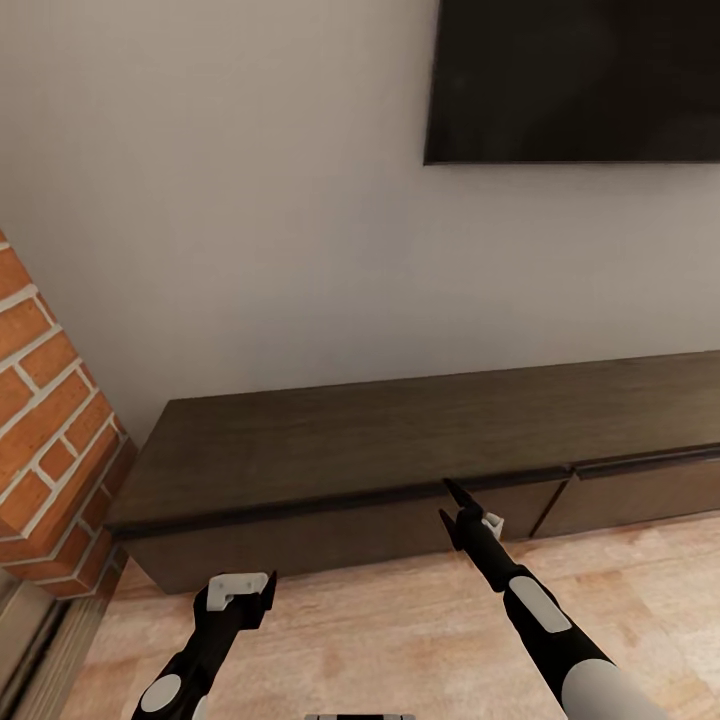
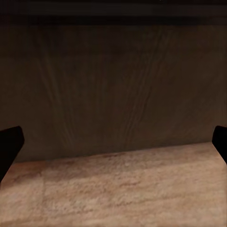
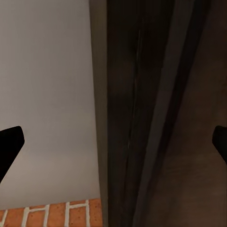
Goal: Place each of the two pumpkins and all three candles from the living room inside a cabinet in the living room (use any cabinet), then make sure every cabinet is closed, and position the cauldron so it is next to a table in the living room.
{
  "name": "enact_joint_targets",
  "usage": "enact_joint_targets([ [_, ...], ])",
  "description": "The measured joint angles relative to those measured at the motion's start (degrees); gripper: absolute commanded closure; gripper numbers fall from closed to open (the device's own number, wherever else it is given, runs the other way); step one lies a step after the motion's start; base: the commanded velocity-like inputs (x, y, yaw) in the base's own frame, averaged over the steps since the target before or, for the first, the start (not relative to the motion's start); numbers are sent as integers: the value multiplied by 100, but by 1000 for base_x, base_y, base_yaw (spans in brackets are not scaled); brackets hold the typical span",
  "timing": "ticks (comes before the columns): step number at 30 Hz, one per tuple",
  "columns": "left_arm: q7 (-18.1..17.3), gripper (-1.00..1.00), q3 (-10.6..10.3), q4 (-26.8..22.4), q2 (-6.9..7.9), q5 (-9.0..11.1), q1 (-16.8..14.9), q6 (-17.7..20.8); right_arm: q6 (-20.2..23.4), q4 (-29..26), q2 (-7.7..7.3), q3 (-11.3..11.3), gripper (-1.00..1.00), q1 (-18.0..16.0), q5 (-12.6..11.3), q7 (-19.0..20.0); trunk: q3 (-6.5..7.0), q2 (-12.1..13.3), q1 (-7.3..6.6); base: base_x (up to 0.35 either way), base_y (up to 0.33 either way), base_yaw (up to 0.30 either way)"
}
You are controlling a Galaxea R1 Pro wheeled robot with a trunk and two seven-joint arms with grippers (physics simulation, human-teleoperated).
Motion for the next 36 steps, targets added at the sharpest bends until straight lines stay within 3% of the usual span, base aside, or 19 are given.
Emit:
enact_joint_targets([
  [21, 4, -100, -1, -13, 0, 1, 0, 5, 0, 12, 0, 0, -100, 0, 1, -1, 0, 0, 0, 30, 0, 0],
  [36, -3, -100, -7, -27, 2, 1, 0, 6, 0, 12, 0, -2, -100, 0, 1, 30, -332, -20, 39, 0, 0, 0],
])
